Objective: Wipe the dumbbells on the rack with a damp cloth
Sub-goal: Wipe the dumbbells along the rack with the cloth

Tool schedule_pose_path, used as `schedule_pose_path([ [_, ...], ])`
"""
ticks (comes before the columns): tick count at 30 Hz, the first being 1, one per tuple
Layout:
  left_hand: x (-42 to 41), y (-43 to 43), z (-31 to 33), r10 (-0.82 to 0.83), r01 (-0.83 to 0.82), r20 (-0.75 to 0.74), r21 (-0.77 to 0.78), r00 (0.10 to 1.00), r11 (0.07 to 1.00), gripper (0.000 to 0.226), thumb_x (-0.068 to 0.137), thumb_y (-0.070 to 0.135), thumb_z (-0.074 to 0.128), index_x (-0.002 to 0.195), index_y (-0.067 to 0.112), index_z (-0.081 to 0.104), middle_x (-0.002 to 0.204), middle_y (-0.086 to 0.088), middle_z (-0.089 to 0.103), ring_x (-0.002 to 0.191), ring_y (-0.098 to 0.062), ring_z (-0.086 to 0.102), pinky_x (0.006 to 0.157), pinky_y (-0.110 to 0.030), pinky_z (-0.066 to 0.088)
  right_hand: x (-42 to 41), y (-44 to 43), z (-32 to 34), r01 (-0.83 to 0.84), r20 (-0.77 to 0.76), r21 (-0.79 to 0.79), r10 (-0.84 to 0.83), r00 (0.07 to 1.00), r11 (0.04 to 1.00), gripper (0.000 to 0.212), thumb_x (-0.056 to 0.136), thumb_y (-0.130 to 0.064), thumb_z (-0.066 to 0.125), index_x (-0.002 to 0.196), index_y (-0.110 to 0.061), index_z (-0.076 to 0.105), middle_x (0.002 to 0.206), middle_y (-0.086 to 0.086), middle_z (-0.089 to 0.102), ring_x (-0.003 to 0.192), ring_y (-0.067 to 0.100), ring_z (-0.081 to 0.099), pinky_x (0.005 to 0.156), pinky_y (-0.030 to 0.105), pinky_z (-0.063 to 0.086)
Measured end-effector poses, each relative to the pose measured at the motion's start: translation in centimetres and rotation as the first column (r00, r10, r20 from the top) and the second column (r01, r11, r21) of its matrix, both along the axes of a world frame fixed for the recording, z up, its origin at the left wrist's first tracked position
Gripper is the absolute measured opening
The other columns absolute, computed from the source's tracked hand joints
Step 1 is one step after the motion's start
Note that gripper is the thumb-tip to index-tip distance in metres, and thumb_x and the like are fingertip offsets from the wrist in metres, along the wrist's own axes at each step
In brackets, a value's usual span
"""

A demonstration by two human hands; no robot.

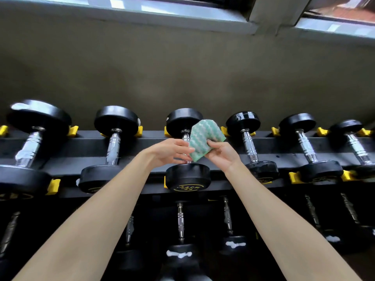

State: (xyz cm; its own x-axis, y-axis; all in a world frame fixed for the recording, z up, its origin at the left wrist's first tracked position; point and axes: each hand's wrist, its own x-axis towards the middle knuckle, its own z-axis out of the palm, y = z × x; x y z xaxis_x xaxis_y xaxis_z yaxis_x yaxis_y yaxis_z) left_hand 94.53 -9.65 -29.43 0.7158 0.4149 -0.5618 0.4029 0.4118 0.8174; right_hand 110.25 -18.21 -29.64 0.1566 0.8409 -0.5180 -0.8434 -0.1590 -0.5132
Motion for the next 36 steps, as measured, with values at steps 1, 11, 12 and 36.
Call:
schedule_pose_path([
  [1, 0.2, -0.1, 0.0, 0.002, -0.002, -0.001, 0.005, 1.0, 1.0, 0.007, 0.087, 0.018, 0.064, 0.091, 0.012, 0.063, 0.086, -0.004, 0.066, 0.084, -0.016, 0.063, 0.087, -0.03, 0.052, 0.1, 0.0, -0.2, 0.024, -0.007, 0.002, -0.024, 1.0, 1.0, 0.03, 0.094, 0.01, 0.032, 0.106, -0.005, 0.055, 0.106, 0.016, 0.06, 0.097, 0.029, 0.058, 0.092, 0.052, 0.042],
  [11, 3.8, 0.8, 2.6, 0.262, -0.265, 0.04, 0.111, 0.964, 0.958, 0.011, 0.09, 0.012, 0.057, 0.085, 0.009, 0.066, 0.092, -0.005, 0.063, 0.081, -0.014, 0.058, 0.071, -0.025, 0.053, 1.8, 0.9, -1.2, -0.19, 0.586, 0.015, 0.145, 0.797, 0.982, 0.067, 0.07, 0.02, 0.034, 0.111, -0.024, 0.065, 0.087, -0.005, 0.068, 0.077, 0.007, 0.062, 0.07, 0.026, 0.043],
  [12, 4.2, 0.9, 3.1, 0.239, -0.24, 0.03, 0.144, 0.971, 0.96, 0.011, 0.09, 0.013, 0.057, 0.088, 0.009, 0.067, 0.091, -0.005, 0.062, 0.081, -0.013, 0.057, 0.069, -0.023, 0.052, 2.0, 1.1, -1.1, -0.216, 0.574, 0.016, 0.168, 0.802, 0.976, 0.067, 0.07, 0.017, 0.032, 0.113, -0.023, 0.064, 0.09, -0.002, 0.068, 0.08, 0.01, 0.061, 0.071, 0.027, 0.043],
  [36, 1.8, 2.5, -3.3, 0.585, -0.568, -0.189, 0.142, 0.789, 0.811, 0.03, 0.093, -0.002, 0.044, 0.117, 0.009, 0.058, 0.103, -0.009, 0.063, 0.077, -0.013, 0.061, 0.066, -0.021, 0.05, 1.1, 7.8, -4.8, -0.202, 0.561, 0.04, 0.146, 0.815, 0.978, 0.04, 0.078, 0.02, 0.047, 0.092, -0.017, 0.058, 0.088, 0.003, 0.061, 0.077, 0.015, 0.057, 0.065, 0.025, 0.047],
])
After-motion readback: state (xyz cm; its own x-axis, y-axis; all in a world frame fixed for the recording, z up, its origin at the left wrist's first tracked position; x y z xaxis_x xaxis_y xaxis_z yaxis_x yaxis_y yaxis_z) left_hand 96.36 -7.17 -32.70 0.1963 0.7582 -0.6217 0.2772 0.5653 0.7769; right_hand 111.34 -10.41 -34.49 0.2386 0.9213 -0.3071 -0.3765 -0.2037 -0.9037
